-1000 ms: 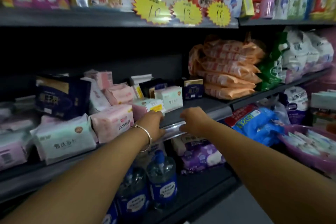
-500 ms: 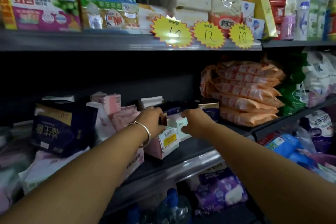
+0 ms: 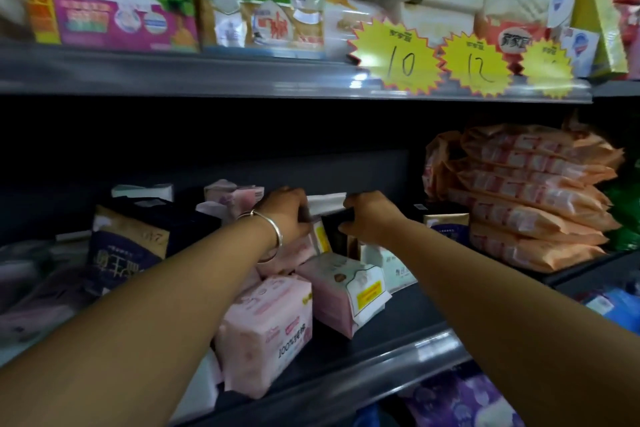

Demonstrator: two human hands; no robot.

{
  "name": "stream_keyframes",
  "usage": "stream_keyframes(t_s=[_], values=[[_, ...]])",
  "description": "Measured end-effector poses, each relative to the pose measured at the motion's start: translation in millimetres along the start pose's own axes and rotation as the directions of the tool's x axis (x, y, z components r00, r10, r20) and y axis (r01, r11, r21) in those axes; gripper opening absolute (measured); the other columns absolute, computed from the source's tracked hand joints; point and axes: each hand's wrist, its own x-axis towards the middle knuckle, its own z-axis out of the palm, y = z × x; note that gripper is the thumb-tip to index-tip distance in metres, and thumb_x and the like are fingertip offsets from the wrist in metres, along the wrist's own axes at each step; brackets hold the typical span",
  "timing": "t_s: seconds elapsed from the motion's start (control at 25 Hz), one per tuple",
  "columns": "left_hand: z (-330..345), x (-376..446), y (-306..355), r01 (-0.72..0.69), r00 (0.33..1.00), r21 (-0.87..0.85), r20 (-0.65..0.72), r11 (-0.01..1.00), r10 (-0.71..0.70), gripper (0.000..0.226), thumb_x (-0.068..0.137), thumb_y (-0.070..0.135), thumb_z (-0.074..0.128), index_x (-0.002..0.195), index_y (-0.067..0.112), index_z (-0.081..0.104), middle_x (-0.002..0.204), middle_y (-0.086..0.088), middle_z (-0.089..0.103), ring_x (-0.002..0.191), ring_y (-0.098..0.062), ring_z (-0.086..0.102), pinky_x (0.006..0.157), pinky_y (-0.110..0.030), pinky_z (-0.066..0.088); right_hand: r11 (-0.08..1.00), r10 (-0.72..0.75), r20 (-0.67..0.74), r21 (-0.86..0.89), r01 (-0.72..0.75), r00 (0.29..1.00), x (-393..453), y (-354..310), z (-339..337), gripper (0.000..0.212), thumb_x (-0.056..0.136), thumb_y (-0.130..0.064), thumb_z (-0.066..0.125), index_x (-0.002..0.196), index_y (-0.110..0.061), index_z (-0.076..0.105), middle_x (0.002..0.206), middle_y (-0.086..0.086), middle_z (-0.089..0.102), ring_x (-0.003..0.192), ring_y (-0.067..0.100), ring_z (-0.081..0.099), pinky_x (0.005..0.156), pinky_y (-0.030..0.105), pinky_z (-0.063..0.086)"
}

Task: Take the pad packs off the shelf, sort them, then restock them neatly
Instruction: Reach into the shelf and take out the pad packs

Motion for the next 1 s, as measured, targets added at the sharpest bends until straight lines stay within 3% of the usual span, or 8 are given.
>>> stream_keyframes(t_s=[0.2, 0.48, 0.56, 0.8, 0.92, 1.0], values=[[-8.7, -1.9, -11.7, -0.018, 1.0, 0.003, 0.001, 1.0, 0.018, 0.035, 0.087, 0.026, 0.062, 0.119, 0.015, 0.054, 0.127, -0.007, 0.051, 0.117, -0.022, 0.05, 0.09, -0.021, 0.036, 1.0, 0.019, -0.031, -0.012, -0.02, 0.999, 12.8, -18.8, -1.9, 0.043, 0.088, -0.031, 0.063, 0.126, -0.015, 0.052, 0.129, 0.011, 0.053, 0.118, 0.031, 0.05, 0.101, 0.043, 0.043], [10.0, 35.9, -19.9, 0.03, 1.0, 0.054, -0.004, 0.998, -0.03, 0.044, 0.087, 0.026, 0.06, 0.128, 0.014, 0.049, 0.131, -0.006, 0.05, 0.119, -0.021, 0.05, 0.095, -0.023, 0.039, 0.982, -0.15, -0.025, -0.121, 0.146, 0.988, 71.5, -4.8, 24.6, 0.046, 0.095, -0.025, 0.052, 0.139, -0.017, 0.042, 0.141, 0.01, 0.046, 0.13, 0.031, 0.04, 0.108, 0.043, 0.032], [14.6, 52.7, -23.6, 0.032, 0.999, 0.073, 0.007, 0.997, -0.033, 0.044, 0.089, 0.026, 0.06, 0.129, 0.013, 0.048, 0.133, -0.007, 0.048, 0.121, -0.022, 0.048, 0.096, -0.023, 0.038, 0.968, -0.177, 0.005, -0.178, 0.175, 0.984, 94.6, -1.1, 29.5, 0.048, 0.096, -0.021, 0.05, 0.143, -0.017, 0.037, 0.144, 0.011, 0.043, 0.133, 0.031, 0.038, 0.109, 0.042, 0.03], [25.9, 95.2, -41.3, 0.03, 0.998, 0.12, 0.042, 0.992, -0.036, 0.049, 0.087, 0.021, 0.063, 0.131, 0.009, 0.046, 0.135, -0.01, 0.045, 0.124, -0.023, 0.046, 0.099, -0.024, 0.037, 0.937, -0.165, 0.19, -0.277, 0.214, 0.968, 155.0, 2.7, 57.7, 0.07, 0.089, -0.03, 0.062, 0.147, -0.013, 0.027, 0.147, 0.011, 0.037, 0.134, 0.031, 0.036, 0.11, 0.041, 0.032], [31.9, 101.6, -44.3, 0.014, 0.996, 0.138, 0.081, 0.99, -0.025, 0.048, 0.087, 0.021, 0.062, 0.131, 0.011, 0.046, 0.135, -0.009, 0.046, 0.122, -0.022, 0.047, 0.098, -0.023, 0.037, 0.952, -0.164, 0.304, -0.199, 0.231, 0.938, 174.9, 0.6, 69.0, 0.062, 0.084, -0.026, 0.066, 0.139, -0.015, 0.042, 0.137, 0.011, 0.049, 0.121, 0.029, 0.05, 0.103, 0.041, 0.043], [33.7, 100.2, -44.8, 0.007, 0.996, 0.147, 0.092, 0.989, -0.021, 0.044, 0.087, 0.022, 0.061, 0.128, 0.012, 0.048, 0.132, -0.008, 0.049, 0.119, -0.022, 0.049, 0.094, -0.022, 0.038, 0.942, -0.191, 0.301, -0.212, 0.261, 0.934, 183.4, -1.2, 74.1, 0.052, 0.084, -0.024, 0.065, 0.133, -0.017, 0.049, 0.131, 0.008, 0.055, 0.113, 0.027, 0.056, 0.097, 0.04, 0.048]])
